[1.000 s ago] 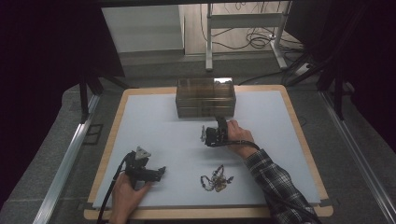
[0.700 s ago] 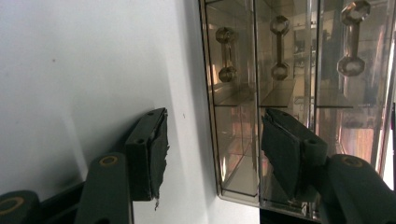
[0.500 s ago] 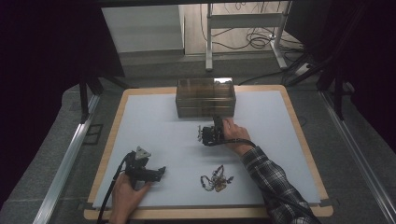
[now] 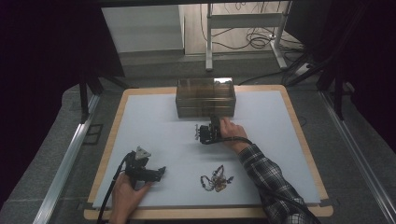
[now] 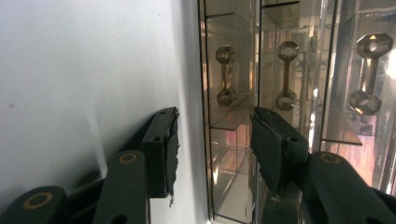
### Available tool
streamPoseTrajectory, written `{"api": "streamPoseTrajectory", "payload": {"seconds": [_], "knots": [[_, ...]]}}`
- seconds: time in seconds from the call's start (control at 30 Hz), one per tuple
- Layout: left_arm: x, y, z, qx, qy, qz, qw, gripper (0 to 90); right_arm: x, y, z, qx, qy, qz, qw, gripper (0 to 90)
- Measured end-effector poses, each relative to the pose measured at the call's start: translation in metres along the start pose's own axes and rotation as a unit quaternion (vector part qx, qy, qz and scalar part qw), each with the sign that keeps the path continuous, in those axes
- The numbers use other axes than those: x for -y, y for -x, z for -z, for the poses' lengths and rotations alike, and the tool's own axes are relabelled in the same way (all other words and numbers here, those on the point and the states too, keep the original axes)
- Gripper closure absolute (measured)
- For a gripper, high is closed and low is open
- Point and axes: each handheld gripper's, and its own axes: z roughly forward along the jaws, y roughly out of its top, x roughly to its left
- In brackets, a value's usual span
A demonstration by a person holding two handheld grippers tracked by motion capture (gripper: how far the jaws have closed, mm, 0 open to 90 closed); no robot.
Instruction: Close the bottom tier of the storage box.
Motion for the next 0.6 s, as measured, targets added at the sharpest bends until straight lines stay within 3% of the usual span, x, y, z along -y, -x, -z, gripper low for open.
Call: {"api": "streamPoseTrajectory", "payload": {"seconds": [0.6], "knots": [[0.000, 0.000, 0.000, 0.000, 0.000, 0.000, 1.0000, 0.0, -0.008, -0.004, -0.012, 0.024, -0.016, 0.034, 0.9990, 60.5]]}}
